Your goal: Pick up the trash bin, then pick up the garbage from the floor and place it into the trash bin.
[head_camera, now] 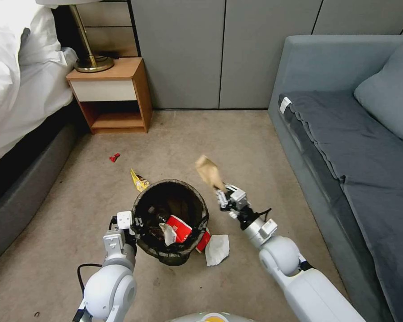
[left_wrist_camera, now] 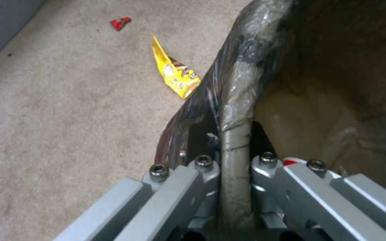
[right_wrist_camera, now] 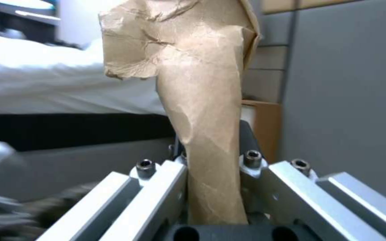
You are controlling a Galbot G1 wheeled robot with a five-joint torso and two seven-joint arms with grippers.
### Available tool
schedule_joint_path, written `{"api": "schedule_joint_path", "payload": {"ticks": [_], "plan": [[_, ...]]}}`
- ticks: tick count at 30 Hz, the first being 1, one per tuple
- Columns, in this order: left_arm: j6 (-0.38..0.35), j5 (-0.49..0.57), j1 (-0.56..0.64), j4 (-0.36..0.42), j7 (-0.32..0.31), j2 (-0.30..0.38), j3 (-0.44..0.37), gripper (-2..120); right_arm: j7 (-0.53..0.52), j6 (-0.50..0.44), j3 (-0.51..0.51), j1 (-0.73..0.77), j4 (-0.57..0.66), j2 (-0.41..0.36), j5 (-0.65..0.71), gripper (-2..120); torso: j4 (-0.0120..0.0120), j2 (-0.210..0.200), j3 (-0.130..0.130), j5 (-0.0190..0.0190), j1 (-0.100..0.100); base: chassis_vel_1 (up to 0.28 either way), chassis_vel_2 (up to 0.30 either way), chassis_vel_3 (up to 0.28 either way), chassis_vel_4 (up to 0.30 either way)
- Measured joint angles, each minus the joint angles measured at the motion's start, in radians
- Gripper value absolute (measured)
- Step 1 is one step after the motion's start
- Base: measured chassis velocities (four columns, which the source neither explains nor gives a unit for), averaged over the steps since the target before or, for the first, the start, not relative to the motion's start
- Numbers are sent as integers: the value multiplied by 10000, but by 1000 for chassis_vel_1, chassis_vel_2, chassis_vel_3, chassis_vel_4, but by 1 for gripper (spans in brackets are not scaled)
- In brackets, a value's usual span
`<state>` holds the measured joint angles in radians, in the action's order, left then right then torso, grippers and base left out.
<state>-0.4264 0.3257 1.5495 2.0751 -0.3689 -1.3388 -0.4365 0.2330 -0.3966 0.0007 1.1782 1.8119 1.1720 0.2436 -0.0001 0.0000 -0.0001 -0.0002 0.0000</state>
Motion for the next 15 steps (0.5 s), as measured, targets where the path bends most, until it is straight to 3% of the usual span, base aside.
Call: {"api": "schedule_joint_path", "payload": {"ticks": [8,15], "plan": [[-1,-41,51,53,6,-48,11,0,18,69,-1136,-25,-81,9,-333,0,1,0,0,3,0,0,0,0,0],[1,-74,78,124,12,-107,19,0,5,62,-1375,-126,-709,202,-465,0,1,0,0,3,0,0,0,0,0]]}}
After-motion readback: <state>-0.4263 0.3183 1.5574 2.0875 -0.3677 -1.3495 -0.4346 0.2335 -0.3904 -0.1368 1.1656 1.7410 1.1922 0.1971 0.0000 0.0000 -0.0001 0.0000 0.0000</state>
